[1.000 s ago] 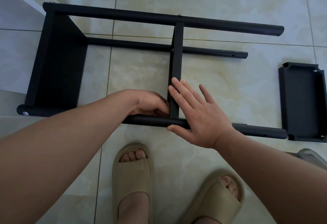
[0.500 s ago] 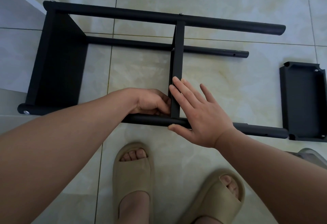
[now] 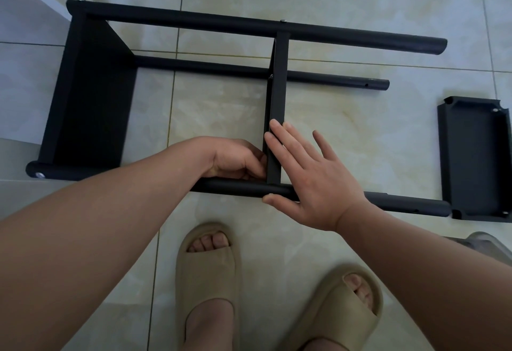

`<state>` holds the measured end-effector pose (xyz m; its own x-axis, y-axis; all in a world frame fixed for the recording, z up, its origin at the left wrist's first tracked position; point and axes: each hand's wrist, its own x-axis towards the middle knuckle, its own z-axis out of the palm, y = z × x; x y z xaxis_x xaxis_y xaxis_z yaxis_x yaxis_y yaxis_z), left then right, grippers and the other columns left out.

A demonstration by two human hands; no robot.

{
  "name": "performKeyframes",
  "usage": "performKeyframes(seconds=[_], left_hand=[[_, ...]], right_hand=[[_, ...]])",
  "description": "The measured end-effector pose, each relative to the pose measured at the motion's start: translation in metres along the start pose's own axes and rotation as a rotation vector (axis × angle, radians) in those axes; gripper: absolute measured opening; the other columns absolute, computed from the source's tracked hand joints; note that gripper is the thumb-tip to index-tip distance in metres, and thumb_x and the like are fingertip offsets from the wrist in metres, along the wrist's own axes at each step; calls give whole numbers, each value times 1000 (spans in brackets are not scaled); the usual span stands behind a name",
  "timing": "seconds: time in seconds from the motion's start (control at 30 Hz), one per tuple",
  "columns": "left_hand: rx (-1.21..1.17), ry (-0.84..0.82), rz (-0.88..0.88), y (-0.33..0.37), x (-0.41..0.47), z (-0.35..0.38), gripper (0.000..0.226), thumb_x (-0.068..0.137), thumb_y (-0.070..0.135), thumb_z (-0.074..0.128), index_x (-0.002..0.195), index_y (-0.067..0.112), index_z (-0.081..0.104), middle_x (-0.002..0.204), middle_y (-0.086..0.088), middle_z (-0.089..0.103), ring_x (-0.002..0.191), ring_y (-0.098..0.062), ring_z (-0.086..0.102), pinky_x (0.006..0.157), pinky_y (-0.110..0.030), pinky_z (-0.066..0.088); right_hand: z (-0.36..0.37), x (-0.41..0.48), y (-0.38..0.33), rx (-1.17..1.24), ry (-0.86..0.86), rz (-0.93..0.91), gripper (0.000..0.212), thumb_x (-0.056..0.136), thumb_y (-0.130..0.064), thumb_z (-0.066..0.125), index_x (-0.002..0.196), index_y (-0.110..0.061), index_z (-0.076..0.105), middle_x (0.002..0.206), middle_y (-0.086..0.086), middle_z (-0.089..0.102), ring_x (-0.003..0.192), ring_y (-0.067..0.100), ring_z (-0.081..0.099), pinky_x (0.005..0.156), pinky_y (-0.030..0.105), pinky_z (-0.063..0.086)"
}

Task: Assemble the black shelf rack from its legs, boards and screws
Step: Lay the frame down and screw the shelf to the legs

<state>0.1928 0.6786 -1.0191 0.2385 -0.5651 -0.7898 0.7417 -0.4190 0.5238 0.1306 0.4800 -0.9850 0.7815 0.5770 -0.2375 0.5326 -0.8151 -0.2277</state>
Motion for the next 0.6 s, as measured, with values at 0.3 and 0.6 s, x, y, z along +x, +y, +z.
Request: performKeyframes(seconds=[0.3,0.6], left_hand=[[-7,11,51,1,0,3,33,90,-15,47,118,0,55,75,-12,61,61,-17,65,61,-24,55],[-20,1,43,1,0,2,30,91,-13,48,118,-2,56,79,-14,64,67,-20,66,66,-27,55]], right_hand=[[0,0,0,-3,10,-2,92,94,-73,28,163,-15,11,171,0,-3,157,18,1,123,56,17],[0,0,0,-6,5,-2,92,94,-73,27,163,-15,10,171,-1,-4,157,18,0,124,56,16]])
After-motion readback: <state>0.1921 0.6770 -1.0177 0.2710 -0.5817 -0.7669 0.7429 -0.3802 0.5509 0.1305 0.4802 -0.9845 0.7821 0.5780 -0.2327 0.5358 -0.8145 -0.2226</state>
